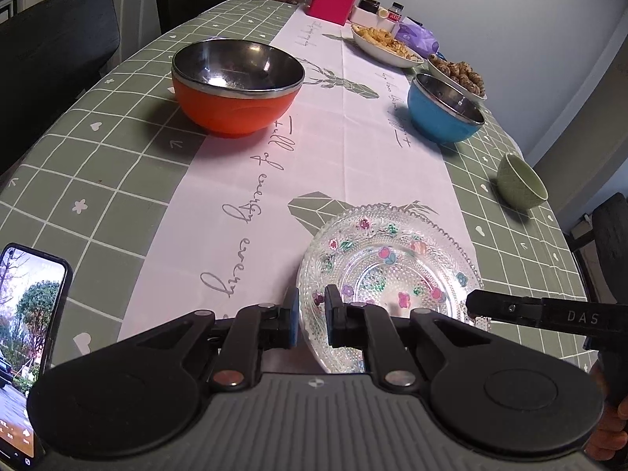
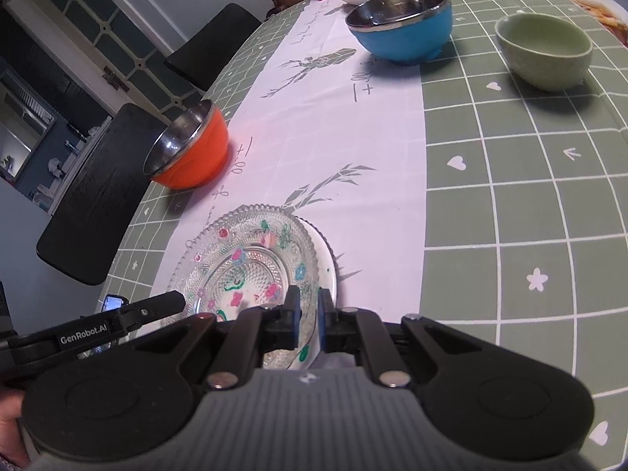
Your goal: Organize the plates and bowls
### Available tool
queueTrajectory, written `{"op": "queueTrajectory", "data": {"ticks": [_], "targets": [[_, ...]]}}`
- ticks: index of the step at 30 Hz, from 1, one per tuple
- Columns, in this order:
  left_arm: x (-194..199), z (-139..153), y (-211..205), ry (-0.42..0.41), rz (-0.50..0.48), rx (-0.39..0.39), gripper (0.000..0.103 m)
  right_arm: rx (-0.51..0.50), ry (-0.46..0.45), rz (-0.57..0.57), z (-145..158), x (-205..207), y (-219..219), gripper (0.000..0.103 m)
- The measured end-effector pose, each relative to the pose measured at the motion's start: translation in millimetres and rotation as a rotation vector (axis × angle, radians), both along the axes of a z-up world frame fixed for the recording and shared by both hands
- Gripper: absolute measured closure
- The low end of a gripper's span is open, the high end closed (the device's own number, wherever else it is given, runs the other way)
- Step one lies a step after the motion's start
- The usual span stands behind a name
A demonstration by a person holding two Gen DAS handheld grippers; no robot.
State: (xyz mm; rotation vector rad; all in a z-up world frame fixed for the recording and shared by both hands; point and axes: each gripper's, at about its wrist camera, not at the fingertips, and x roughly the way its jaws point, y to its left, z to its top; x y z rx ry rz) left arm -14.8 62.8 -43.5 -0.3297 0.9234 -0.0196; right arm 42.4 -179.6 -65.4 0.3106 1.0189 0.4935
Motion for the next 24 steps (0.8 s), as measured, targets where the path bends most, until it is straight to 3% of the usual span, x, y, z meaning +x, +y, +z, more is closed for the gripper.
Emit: {"op": "queueTrajectory", "data": {"ticks": [14, 24], "targets": [[1, 0, -11, -0.006, -0.016, 0.07, 0.089, -0.243, -0.167, 0.123, 8, -11, 27, 0.09], [3, 1, -16, -0.013, -0.039, 0.113, 0.088, -0.252, -0.171, 0.132, 8, -11, 28, 0.09]]}}
